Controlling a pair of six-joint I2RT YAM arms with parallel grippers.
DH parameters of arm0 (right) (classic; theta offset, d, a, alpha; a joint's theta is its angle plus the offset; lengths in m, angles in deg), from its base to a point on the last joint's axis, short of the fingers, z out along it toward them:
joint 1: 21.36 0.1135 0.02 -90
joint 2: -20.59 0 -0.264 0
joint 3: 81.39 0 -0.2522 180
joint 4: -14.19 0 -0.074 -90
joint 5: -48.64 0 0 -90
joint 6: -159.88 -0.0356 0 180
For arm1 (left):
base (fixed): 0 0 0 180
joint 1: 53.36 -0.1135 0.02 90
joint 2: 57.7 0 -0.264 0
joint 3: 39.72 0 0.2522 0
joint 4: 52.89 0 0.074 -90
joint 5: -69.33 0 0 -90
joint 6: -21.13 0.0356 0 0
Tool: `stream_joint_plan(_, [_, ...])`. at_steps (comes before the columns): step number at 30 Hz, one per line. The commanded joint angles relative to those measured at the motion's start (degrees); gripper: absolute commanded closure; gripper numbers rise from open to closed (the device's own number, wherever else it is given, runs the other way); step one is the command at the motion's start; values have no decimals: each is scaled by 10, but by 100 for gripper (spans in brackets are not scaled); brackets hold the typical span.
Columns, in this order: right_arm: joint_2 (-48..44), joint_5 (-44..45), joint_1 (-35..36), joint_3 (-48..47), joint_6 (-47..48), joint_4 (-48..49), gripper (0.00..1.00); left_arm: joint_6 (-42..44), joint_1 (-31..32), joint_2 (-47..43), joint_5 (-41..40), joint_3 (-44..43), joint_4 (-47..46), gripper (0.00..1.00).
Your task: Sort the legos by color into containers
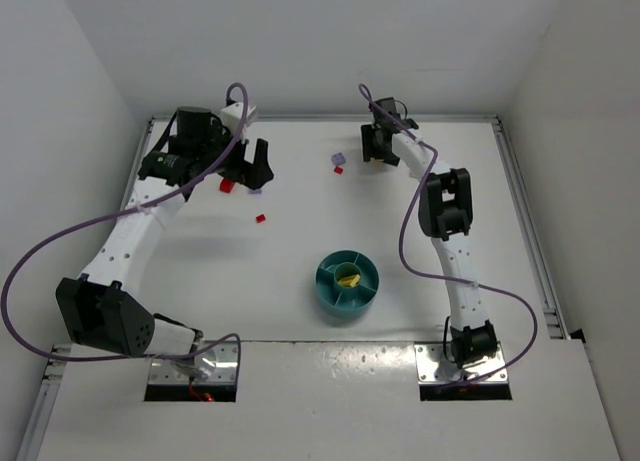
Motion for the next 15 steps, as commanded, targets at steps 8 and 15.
stream_joint_plan(8, [-16,-20,0,18,11,14,70,-14,-9,-19,15,21,-26,3])
stream_joint_plan(15, [-259,-100,-5,329,42,125,94,-30,-14,-61,31,62,-71,3])
